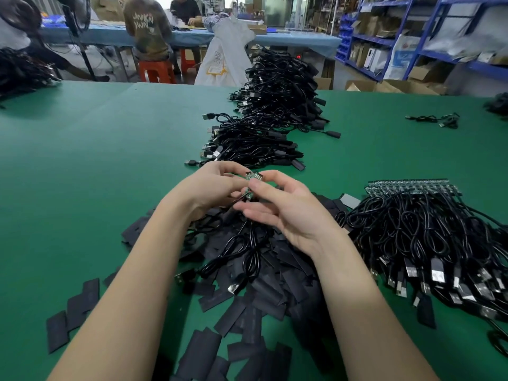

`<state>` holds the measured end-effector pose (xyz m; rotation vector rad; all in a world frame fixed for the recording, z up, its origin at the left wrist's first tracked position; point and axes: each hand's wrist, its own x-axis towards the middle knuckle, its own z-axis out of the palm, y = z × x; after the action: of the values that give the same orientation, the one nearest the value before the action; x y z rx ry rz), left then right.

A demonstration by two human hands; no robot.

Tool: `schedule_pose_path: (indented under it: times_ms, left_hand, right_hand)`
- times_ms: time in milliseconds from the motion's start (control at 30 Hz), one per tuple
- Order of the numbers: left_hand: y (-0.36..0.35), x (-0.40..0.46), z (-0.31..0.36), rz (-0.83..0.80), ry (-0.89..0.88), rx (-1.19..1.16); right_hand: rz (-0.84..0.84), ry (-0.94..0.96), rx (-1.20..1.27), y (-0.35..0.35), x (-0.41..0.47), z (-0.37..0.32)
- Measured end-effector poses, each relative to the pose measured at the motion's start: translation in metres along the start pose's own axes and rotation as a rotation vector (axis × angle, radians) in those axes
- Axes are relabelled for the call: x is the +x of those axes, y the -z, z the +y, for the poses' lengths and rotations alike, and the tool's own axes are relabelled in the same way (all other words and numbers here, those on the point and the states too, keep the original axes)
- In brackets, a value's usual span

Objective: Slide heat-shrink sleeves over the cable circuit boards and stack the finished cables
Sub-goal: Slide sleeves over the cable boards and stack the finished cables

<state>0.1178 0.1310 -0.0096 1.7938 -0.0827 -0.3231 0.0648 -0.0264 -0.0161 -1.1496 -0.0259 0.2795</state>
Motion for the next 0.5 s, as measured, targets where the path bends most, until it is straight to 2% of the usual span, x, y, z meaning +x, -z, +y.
schedule_pose_path:
  times_ms: [100, 167, 200, 267, 333, 433, 500]
  left_hand:
    - [-0.001, 0.004, -0.001, 0.149, -0.059, 0.237]
    - [0.001, 0.004, 0.003, 0.213, -0.154, 0.263]
    - [0.002, 0.002, 0.007, 0.161, -0.179, 0.183]
    - [0.001, -0.003, 0.013, -0.046, -0.161, 0.014]
    - [-0.003, -0.007, 0.013, -0.196, -0.128, 0.032]
    - [-0.008, -0.008, 0.011, -0.229, -0.117, 0.134]
    - [-0.008, -0.009, 0.011, -0.201, -0.109, 0.143]
  right_hand:
    - [0.032, 0.015, 0.115, 0.002, 0.0, -0.005]
    - [0.108, 0.019, 0.167, 0.007, 0.001, -0.007]
    - [0.145, 0.017, 0.165, 0.011, 0.001, -0.008]
    - [0.196, 0.005, 0.116, 0.019, 0.003, -0.007]
    - [0.208, -0.009, 0.043, 0.024, 0.004, -0.006]
    - [0.214, -0.004, -0.18, 0.03, 0.005, -0.008]
    - [0.268, 0.047, -0.417, 0.038, 0.003, -0.009]
